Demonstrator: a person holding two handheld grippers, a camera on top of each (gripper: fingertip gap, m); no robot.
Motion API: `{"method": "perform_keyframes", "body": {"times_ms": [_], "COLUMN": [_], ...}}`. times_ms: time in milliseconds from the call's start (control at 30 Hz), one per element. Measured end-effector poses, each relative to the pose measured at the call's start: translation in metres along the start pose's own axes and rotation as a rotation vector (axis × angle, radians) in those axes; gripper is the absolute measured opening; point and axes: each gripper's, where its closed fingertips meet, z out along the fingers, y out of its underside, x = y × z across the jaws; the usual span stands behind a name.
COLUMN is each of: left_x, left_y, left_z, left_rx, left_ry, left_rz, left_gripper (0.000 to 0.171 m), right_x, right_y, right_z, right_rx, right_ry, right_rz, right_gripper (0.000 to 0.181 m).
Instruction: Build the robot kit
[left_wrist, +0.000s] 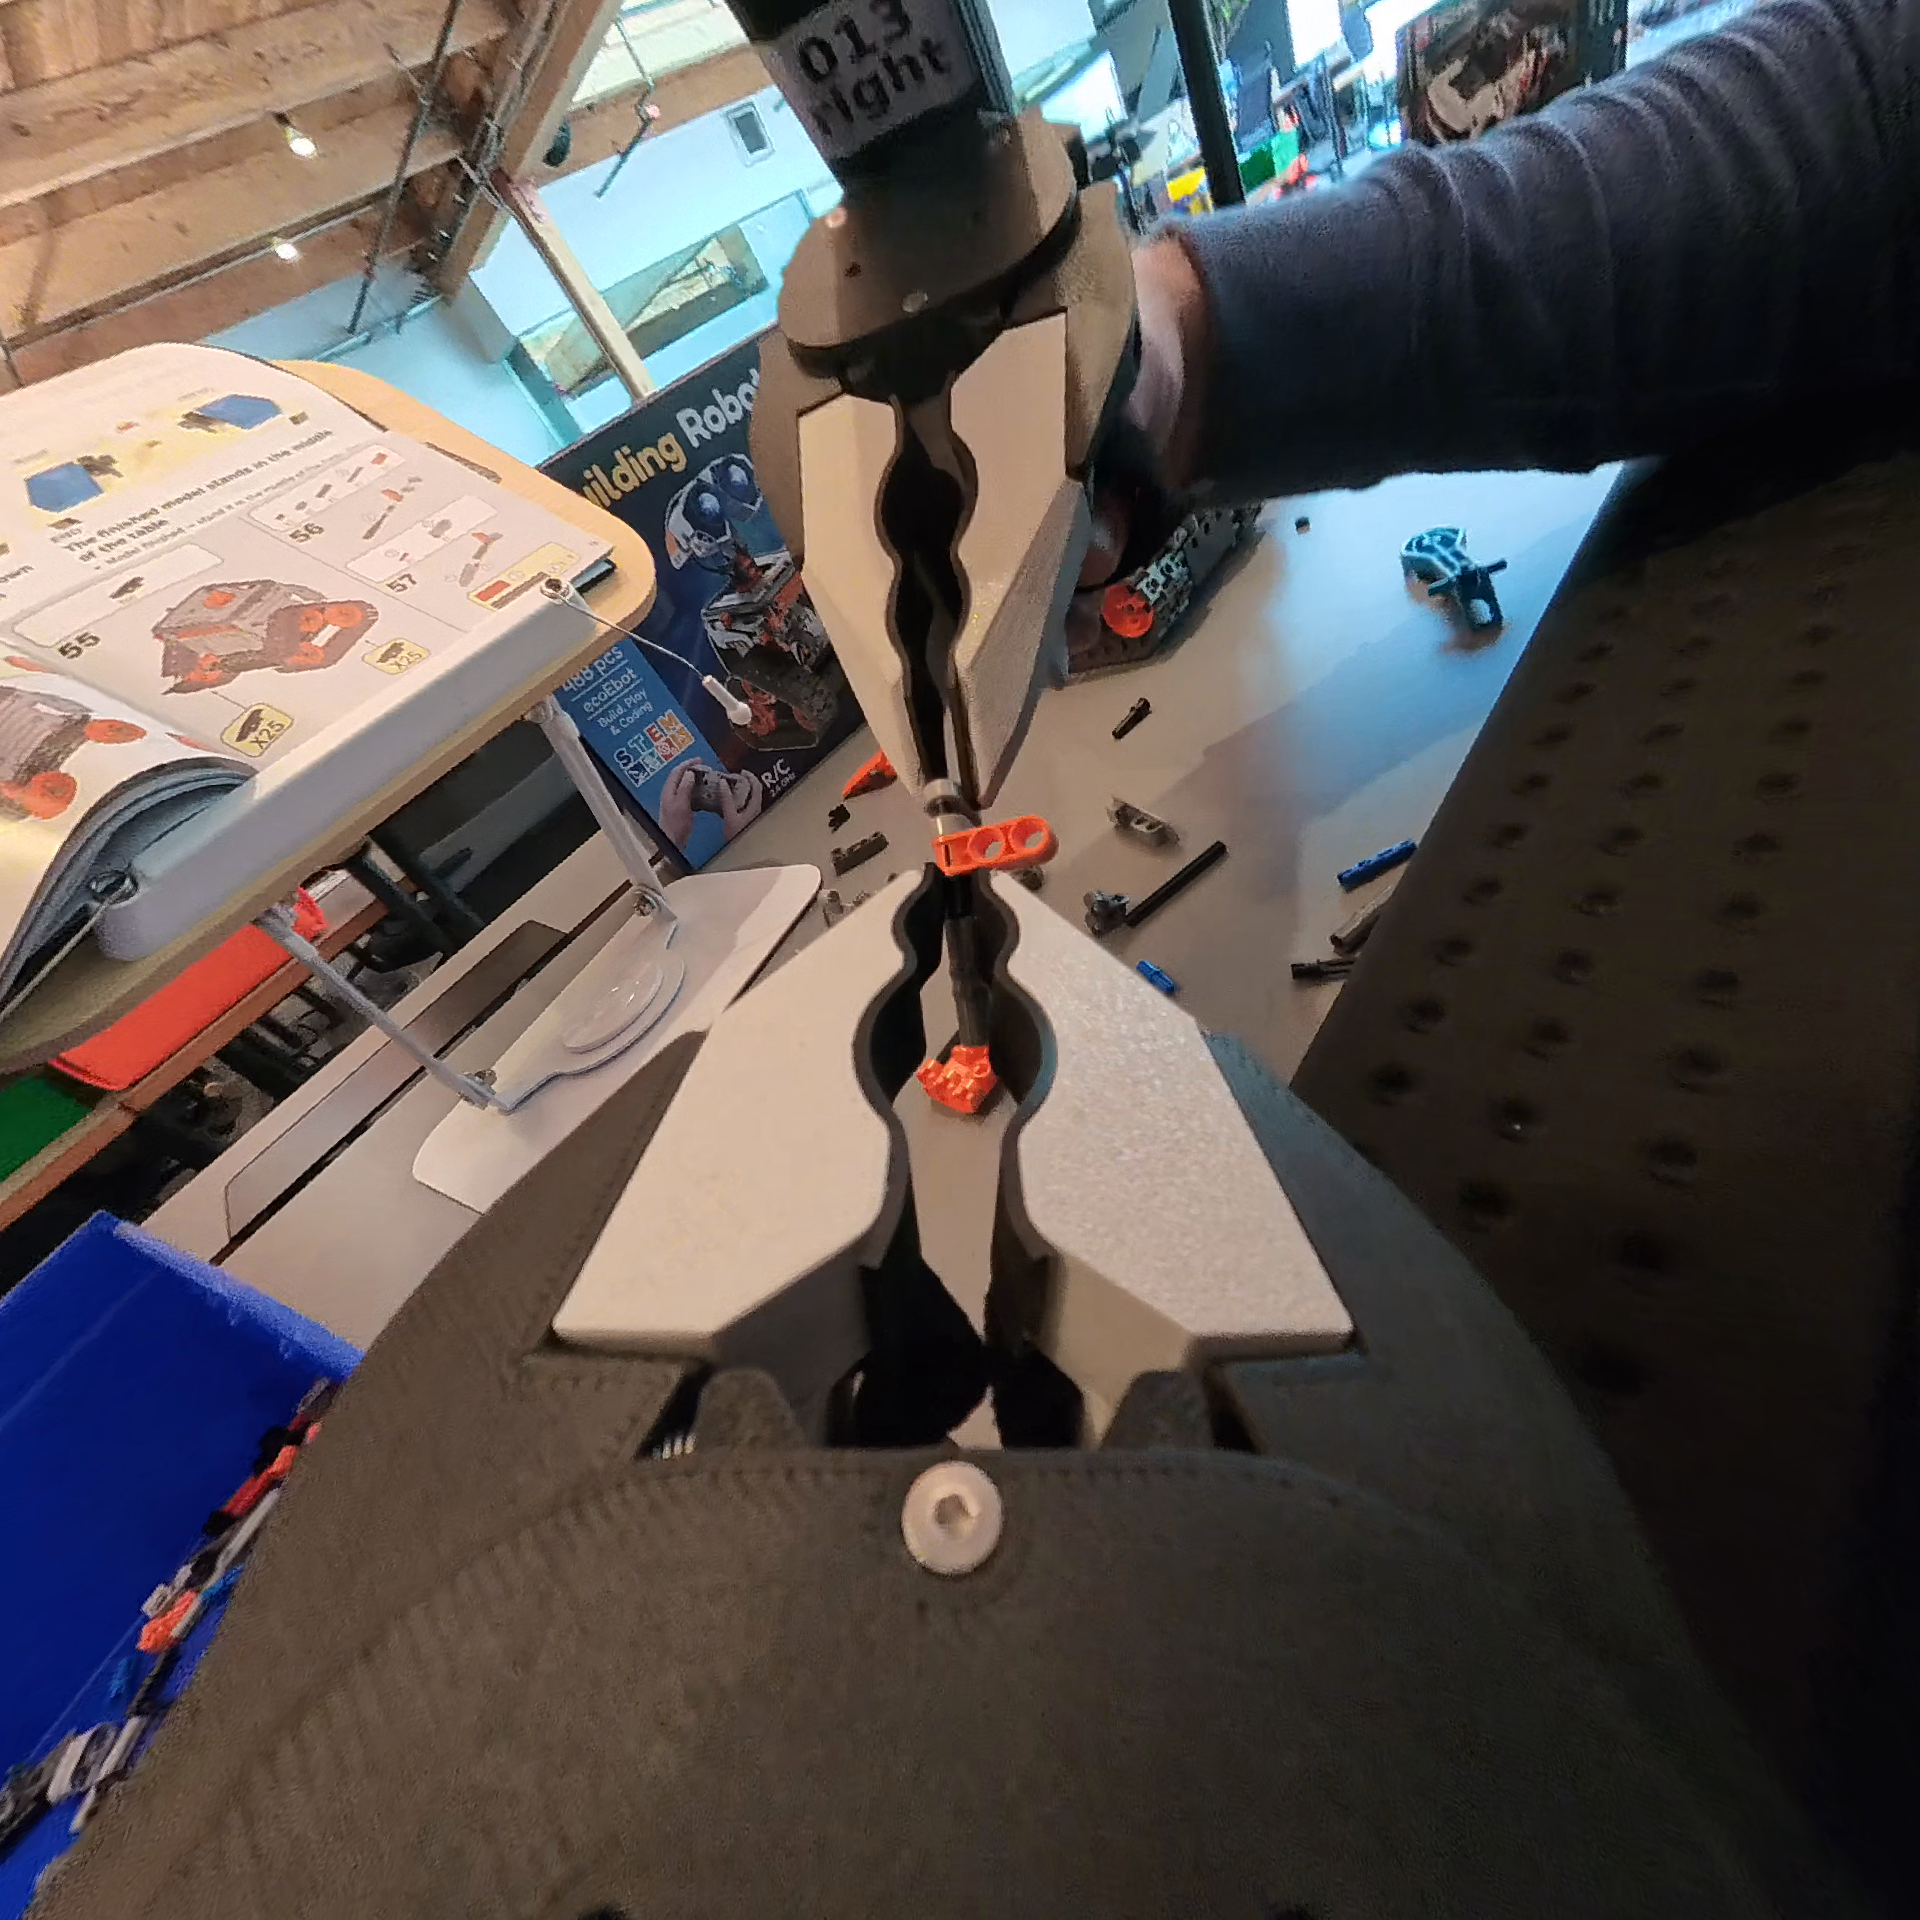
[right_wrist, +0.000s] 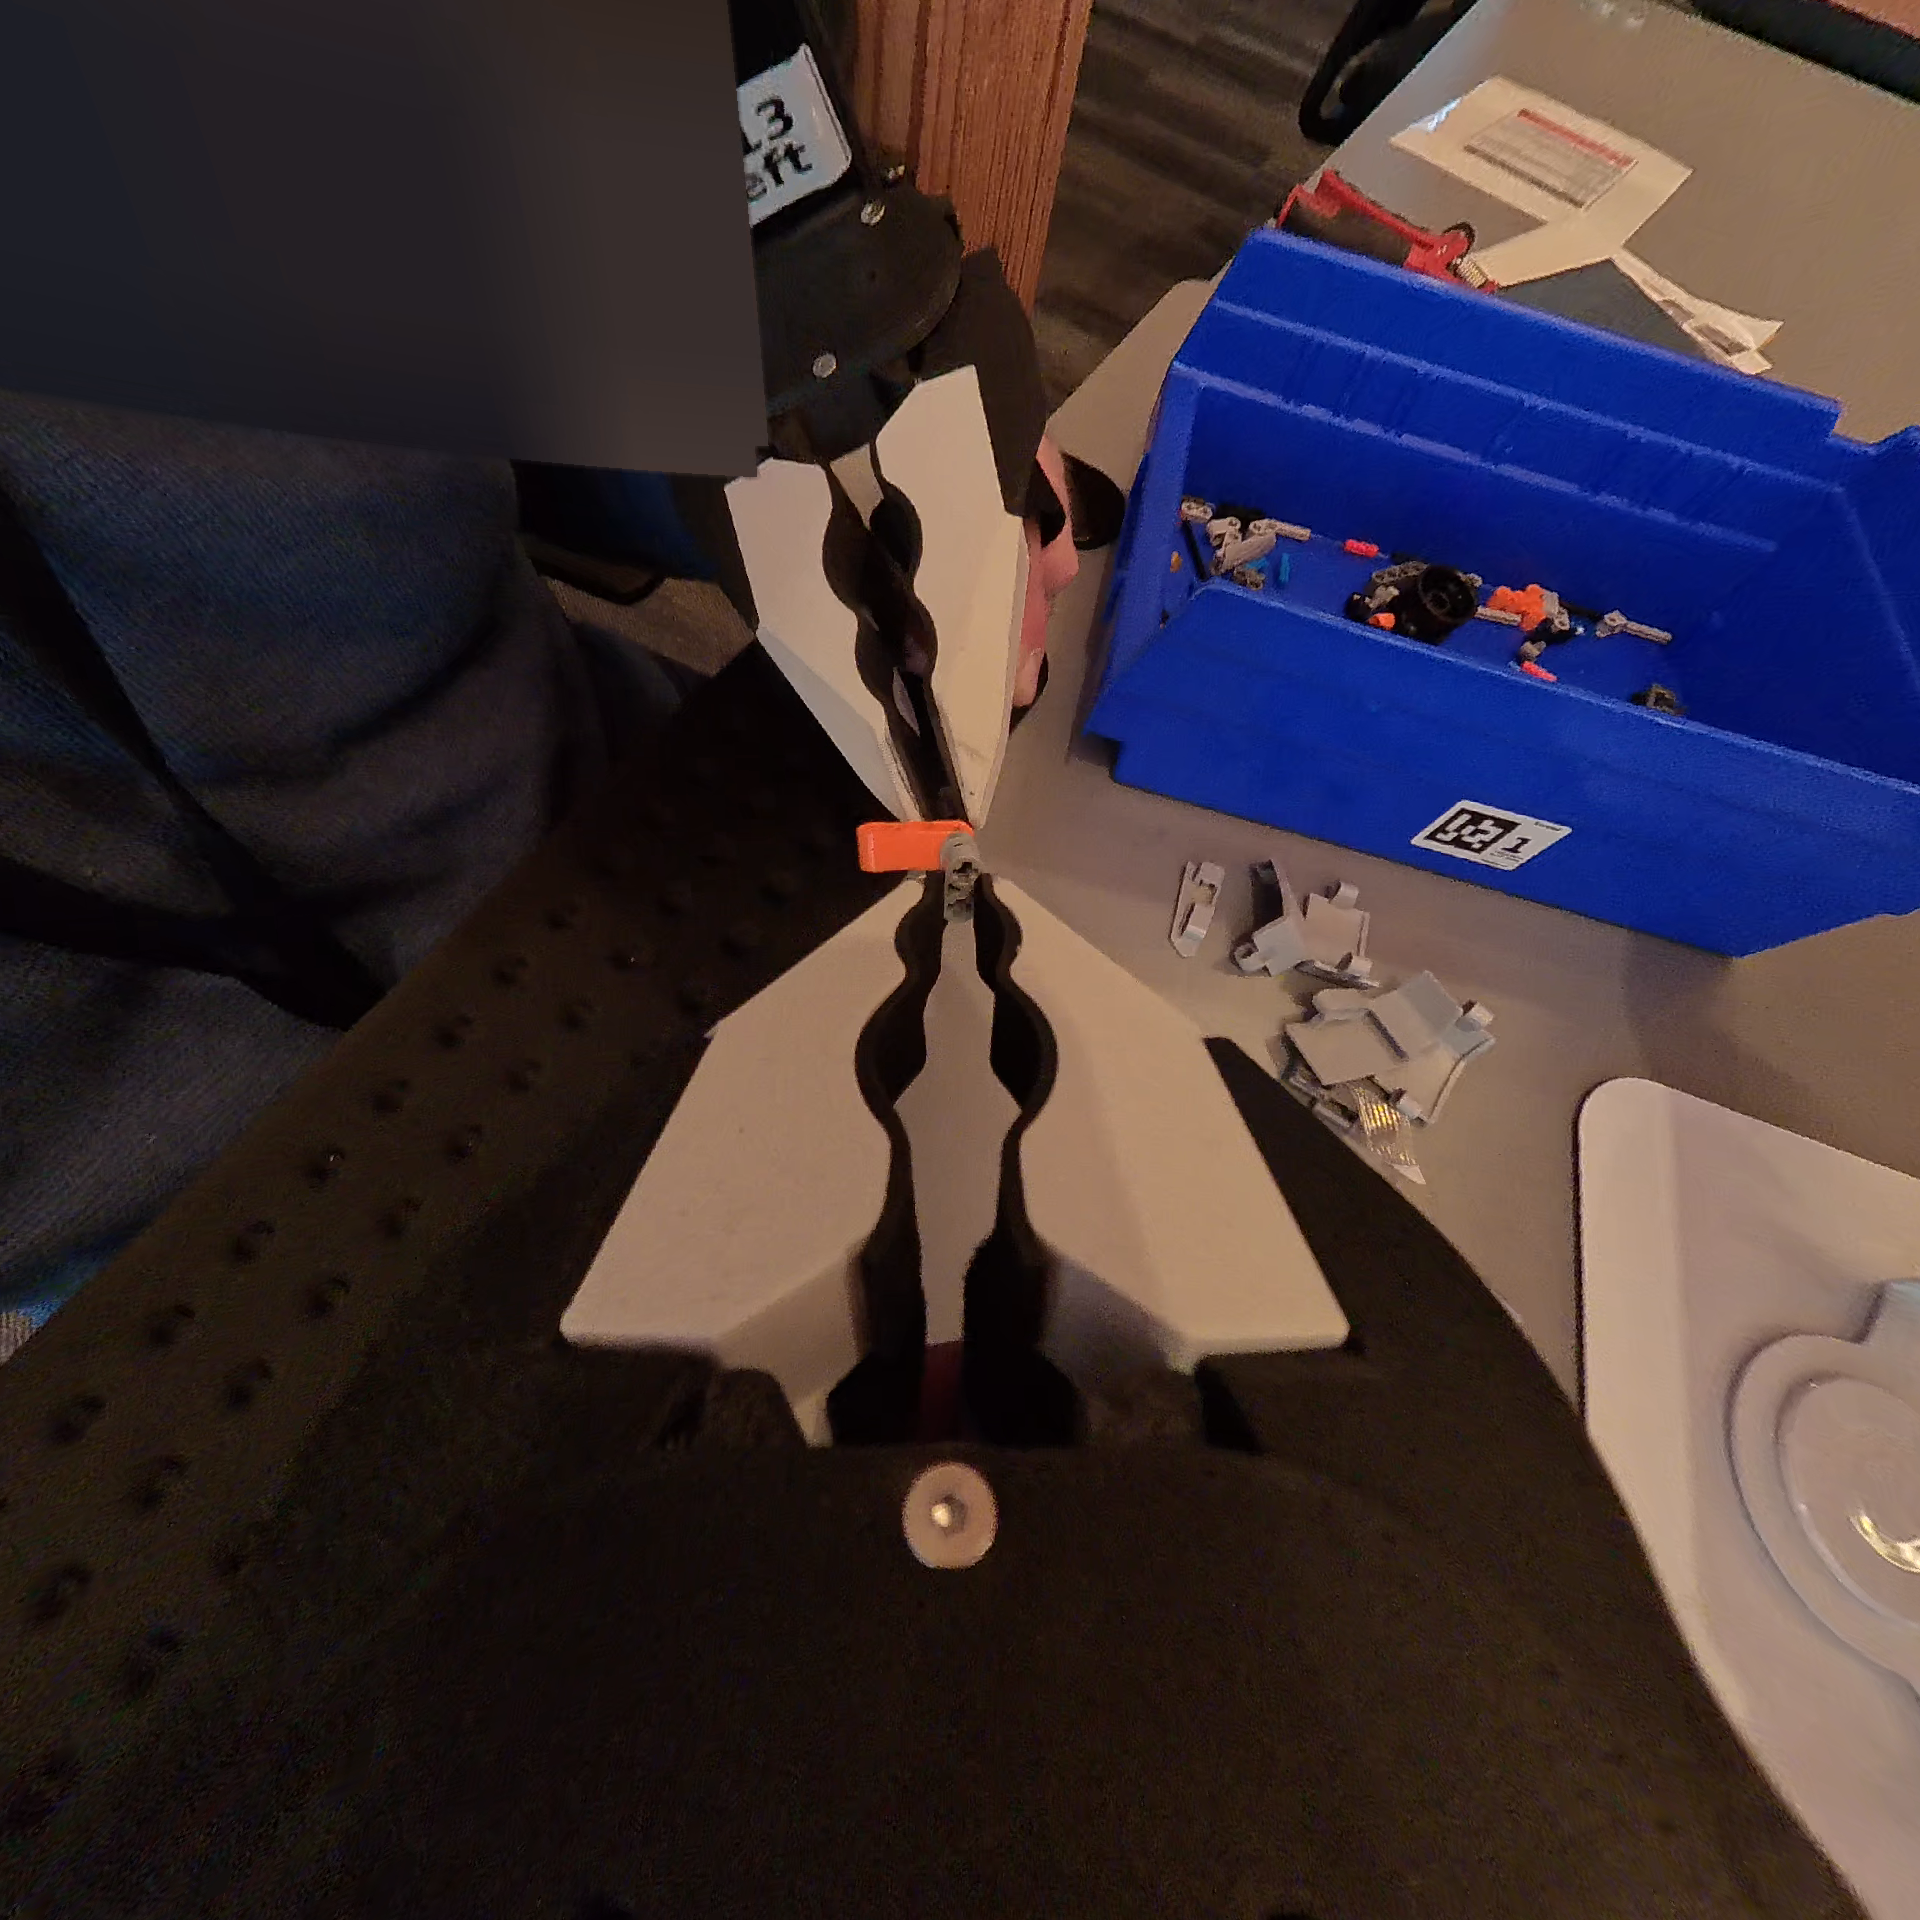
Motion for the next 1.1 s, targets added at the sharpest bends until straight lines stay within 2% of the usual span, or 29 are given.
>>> {"method": "perform_keyframes", "body": {"times_ms": [267,400,500,567,600,767,933,1033,1100], "left_x": [0.015,0.017,0.02,0.021,0.024,0.018,-0.008,-0.012,-0.007], "left_y": [0.018,0.022,0.007,0.024,0.024,0.034,0.023,0.041,0.054], "left_z": [0.008,0.009,0.013,0.019,0.02,0.024,0.016,0.008,0.002], "left_rx": [-0.131,-0.137,-0.074,-0.165,-0.15,-0.2,-0.132,-0.25,-0.338], "left_ry": [0.085,0.087,0.093,0.075,0.109,0.091,0.021,-0.025,-0.004], "left_rz": [0.075,0.068,0.019,0.116,0.057,0.018,-0.133,-0.058,-0.074], "left_gripper": [0.003,0.003,0.0,0.0,0.0,0.0,0.0,0.0,0.0], "right_x": [-0.007,-0.006,-0.014,-0.013,-0.012,-0.012,-0.005,0.001,0.006], "right_y": [0.027,0.037,0.037,0.046,0.049,0.06,0.062,0.064,0.067], "right_z": [0.008,0.012,0.023,0.029,0.029,0.031,0.026,0.022,0.023], "right_rx": [-0.192,-0.228,-0.211,-0.276,-0.277,-0.277,-0.254,-0.227,-0.22], "right_ry": [0.029,0.045,0.017,0.036,0.034,0.018,0.042,0.055,0.064], "right_rz": [-0.094,-0.114,-0.118,-0.138,-0.113,-0.059,-0.034,-0.004,0.019], "right_gripper": [0.002,0.002,0.002,0.002,0.002,0.002,0.002,0.002,0.002]}}
